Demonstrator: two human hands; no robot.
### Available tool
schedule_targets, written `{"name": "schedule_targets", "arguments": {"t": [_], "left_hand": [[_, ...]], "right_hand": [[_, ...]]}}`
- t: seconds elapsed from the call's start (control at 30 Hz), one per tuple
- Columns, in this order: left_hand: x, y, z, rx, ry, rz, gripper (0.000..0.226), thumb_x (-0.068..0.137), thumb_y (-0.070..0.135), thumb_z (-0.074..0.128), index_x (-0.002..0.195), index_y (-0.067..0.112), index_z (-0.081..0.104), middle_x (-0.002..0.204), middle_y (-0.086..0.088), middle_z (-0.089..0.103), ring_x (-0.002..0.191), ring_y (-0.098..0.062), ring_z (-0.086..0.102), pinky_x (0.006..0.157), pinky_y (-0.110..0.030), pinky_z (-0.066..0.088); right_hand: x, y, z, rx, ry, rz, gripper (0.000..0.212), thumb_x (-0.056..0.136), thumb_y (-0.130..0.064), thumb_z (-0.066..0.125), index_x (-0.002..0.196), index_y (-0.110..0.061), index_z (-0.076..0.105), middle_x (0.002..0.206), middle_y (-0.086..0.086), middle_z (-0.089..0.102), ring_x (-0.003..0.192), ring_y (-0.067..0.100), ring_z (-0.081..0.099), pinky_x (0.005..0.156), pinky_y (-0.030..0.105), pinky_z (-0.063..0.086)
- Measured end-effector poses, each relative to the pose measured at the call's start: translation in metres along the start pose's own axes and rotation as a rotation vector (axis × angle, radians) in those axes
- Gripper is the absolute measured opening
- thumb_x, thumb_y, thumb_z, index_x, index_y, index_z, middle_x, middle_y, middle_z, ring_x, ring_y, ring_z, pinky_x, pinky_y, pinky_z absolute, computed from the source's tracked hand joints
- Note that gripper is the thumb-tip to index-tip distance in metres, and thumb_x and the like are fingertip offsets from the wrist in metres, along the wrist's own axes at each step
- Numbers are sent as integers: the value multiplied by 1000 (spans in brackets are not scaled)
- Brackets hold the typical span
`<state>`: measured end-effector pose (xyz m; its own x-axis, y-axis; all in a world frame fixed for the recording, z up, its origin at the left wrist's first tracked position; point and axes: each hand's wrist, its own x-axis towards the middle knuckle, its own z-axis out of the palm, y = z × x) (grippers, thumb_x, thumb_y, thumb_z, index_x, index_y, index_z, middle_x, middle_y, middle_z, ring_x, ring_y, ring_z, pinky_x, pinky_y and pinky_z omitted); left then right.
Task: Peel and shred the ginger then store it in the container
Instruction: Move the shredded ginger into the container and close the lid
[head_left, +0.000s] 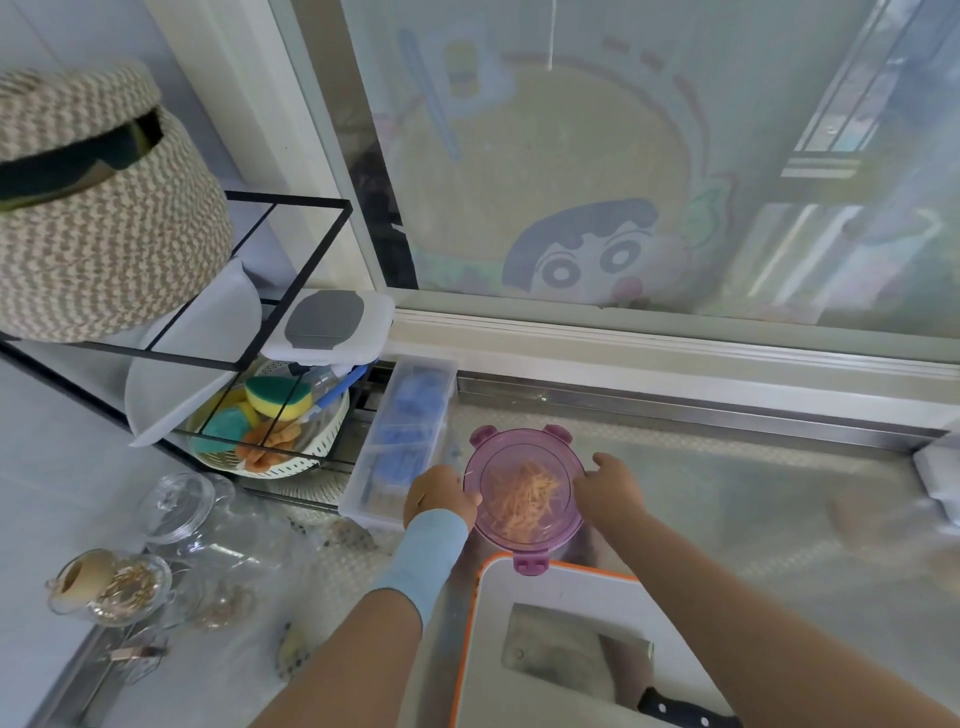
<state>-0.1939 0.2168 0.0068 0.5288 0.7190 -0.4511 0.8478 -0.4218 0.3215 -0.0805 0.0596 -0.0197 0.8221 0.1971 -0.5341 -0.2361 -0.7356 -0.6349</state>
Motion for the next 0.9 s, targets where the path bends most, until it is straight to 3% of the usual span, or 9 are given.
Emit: {"name": "schedule_targets", "arguments": {"t": [0.1,0.17,0.3,0.43,0.6,0.77,0.83,0.9], "left_hand": [[6,12,-8,153,65,145,37,92,21,63,127,17,54,125,-7,58,113,-27,58,88,-33,51],[12,16,-9,111,43,278,50,92,21,62,139,20,44,138,-4,46,125,-25,48,98,-34,46],[28,14,-12,68,-145,341,70,91,27,65,150,25,28,153,0,34,137,-25,38,109,-39,38],[40,10,-14,-27,-203,282,68,86,29,71,145,30,39,142,2,50,127,-24,50,99,-33,42],[46,8,-12,-67,-215,275,59,82,30,74,136,32,51,127,8,62,114,-19,58,92,-30,46],[46,4,-4,-129,-171,163,62,80,37,75,136,26,50,128,5,60,116,-22,57,94,-33,46],[40,-3,4,-266,-104,29,35,78,38,76,109,24,67,108,5,70,96,-22,66,87,-33,52],[32,-12,13,-397,-46,-38,12,78,36,75,85,26,73,88,6,73,79,-20,69,79,-35,58]], "right_hand": [[1,-13,-3,-368,36,-262,71,84,-4,56,150,-11,32,154,10,32,136,31,40,110,38,37],[3,-18,0,-448,2,-423,73,86,-12,63,151,-13,31,159,6,24,142,29,33,115,43,32],[15,-24,1,-559,-157,-478,85,89,-28,71,156,-15,21,162,4,23,146,26,29,118,43,28],[26,-29,-2,-496,-228,-383,84,89,-23,72,156,-13,24,158,9,32,143,27,34,114,33,28],[34,-31,-1,-429,-212,-343,85,82,-20,79,153,-14,34,150,7,45,137,27,43,112,33,34],[31,-28,0,-500,-174,-304,92,86,-32,74,157,-26,17,155,-2,37,142,25,36,119,57,16],[21,-25,2,-587,-50,-386,88,87,-39,70,156,-25,18,158,1,29,145,24,29,120,55,12],[9,-19,5,-665,71,-526,81,89,-41,68,154,-26,22,160,3,22,148,23,21,121,49,12]]}}
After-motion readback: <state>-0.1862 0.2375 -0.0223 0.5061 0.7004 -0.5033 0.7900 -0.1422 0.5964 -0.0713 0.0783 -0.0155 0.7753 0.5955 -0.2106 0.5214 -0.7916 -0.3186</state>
